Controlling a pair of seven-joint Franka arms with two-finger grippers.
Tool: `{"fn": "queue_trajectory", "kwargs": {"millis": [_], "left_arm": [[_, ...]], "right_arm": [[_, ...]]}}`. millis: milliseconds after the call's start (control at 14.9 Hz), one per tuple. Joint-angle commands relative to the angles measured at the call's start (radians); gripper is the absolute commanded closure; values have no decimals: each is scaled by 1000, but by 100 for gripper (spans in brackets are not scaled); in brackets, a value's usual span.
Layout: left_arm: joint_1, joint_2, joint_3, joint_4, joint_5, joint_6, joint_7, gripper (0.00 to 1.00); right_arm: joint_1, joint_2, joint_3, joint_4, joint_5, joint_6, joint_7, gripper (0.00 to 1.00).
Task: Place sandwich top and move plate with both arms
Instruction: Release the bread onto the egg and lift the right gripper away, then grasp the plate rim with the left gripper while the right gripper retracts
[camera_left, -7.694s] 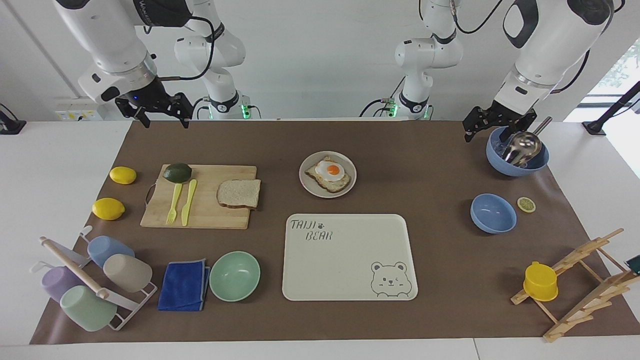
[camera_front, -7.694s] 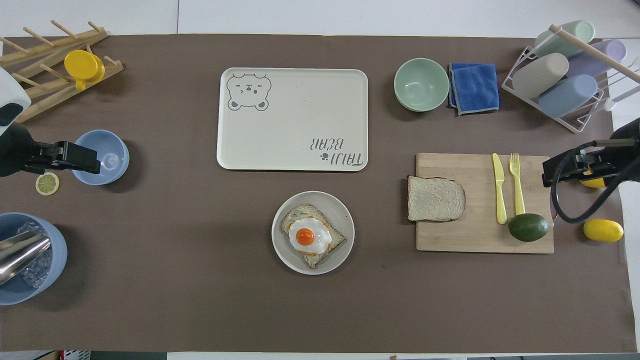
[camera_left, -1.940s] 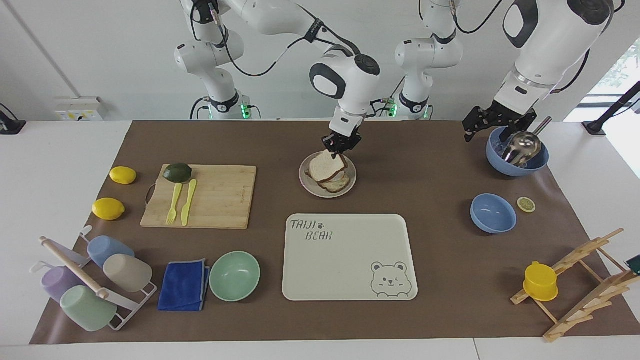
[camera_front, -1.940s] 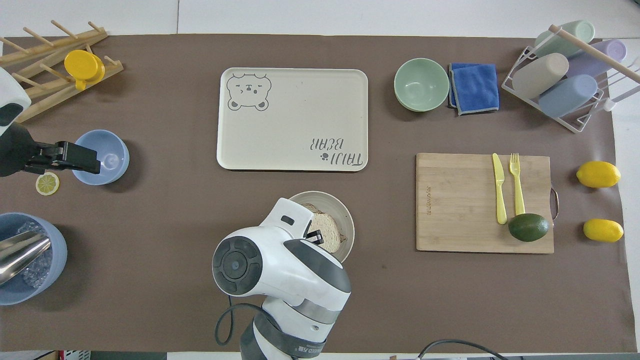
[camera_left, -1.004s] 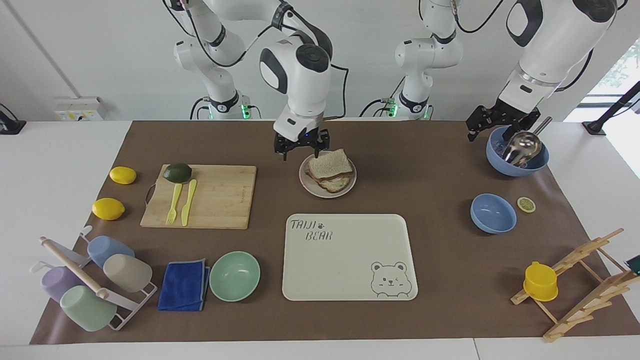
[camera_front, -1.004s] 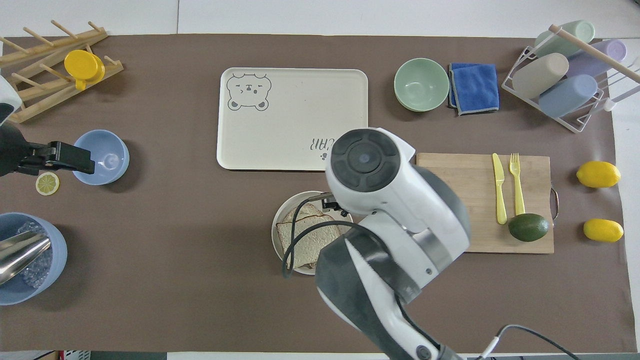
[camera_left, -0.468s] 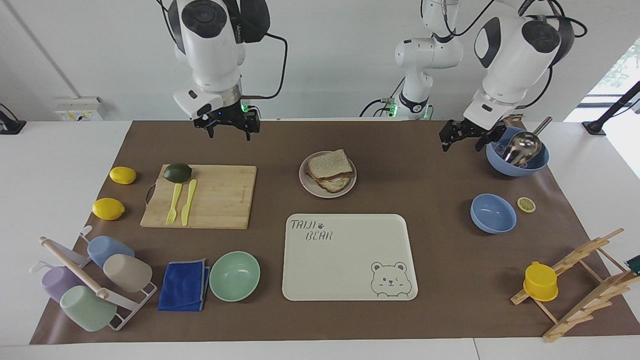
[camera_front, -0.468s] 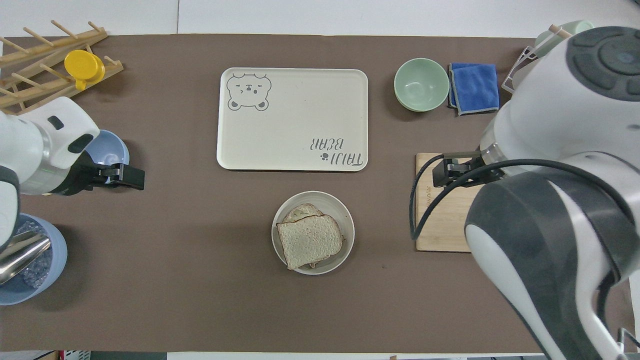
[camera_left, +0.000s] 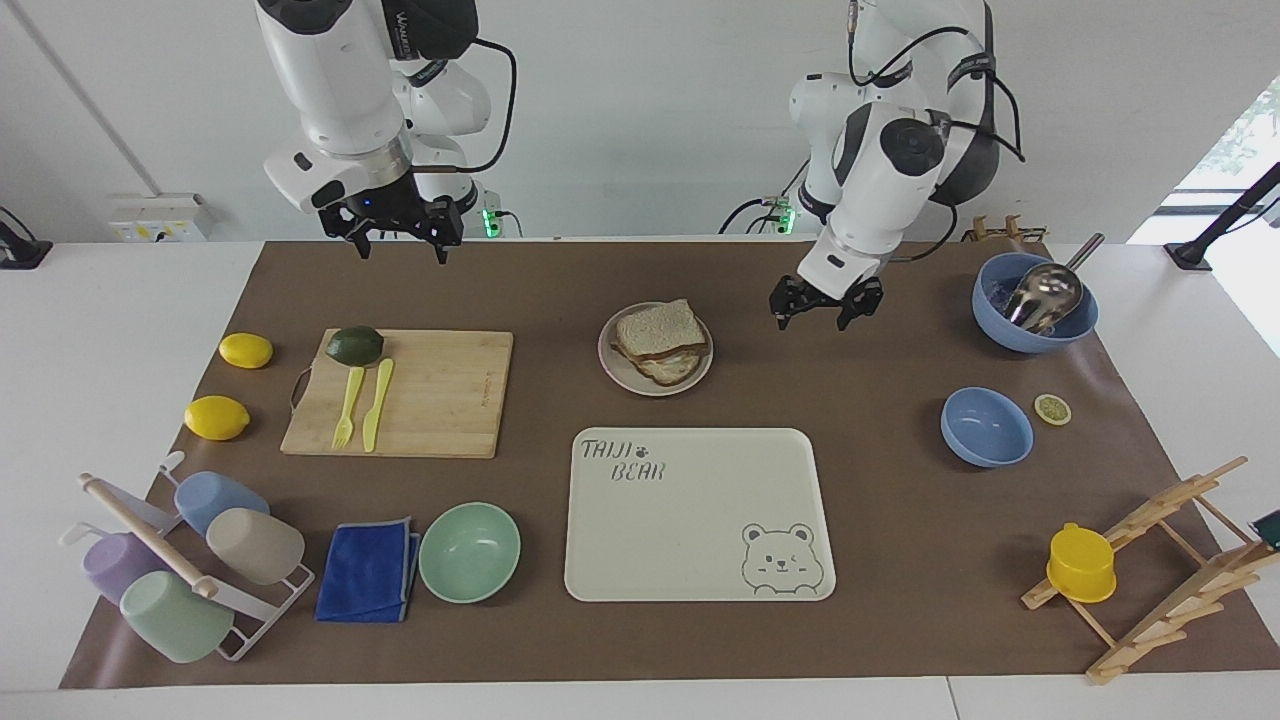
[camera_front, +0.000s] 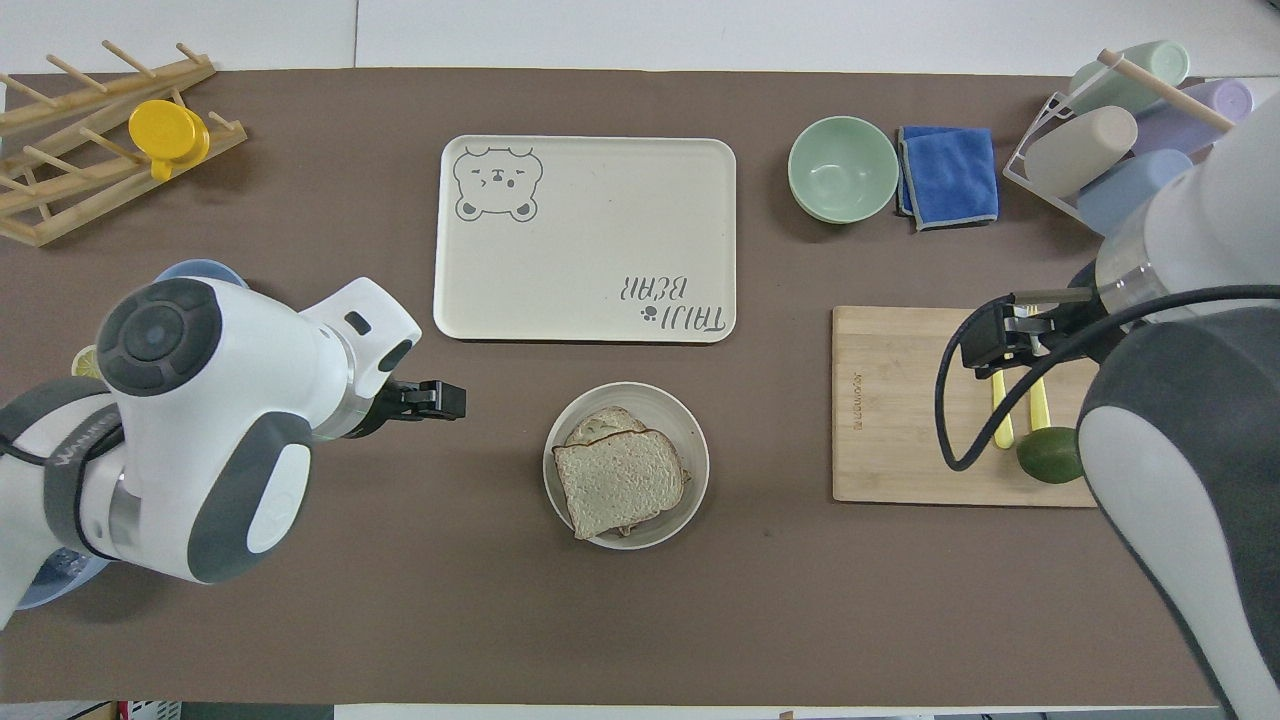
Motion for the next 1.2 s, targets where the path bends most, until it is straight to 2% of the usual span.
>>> {"fn": "queue_trajectory", "kwargs": {"millis": [0, 268, 401, 602, 803, 1137], "left_arm": [[-68, 23, 16, -71, -15, 119, -18, 0], [-122, 37, 14, -171, -65, 261, -38, 1], [-138, 49, 14, -180, -103, 270, -40, 5], [-162, 57, 14, -182, -151, 272, -38, 14], [-170, 67, 14, -188, -177, 272, -38, 28], [-182, 73, 14, -188, -217, 282, -36, 32]], "right_arm": [[34, -21, -74, -11, 24, -12, -40, 0], [64, -52, -124, -49, 29, -8, -73, 0], [64, -54, -150, -52, 44, -11, -172, 0], [66, -60, -167, -72, 46, -3, -172, 0], [57, -55, -167, -66, 44, 38, -170, 0], [32, -51, -163, -58, 46, 38, -172, 0]]}}
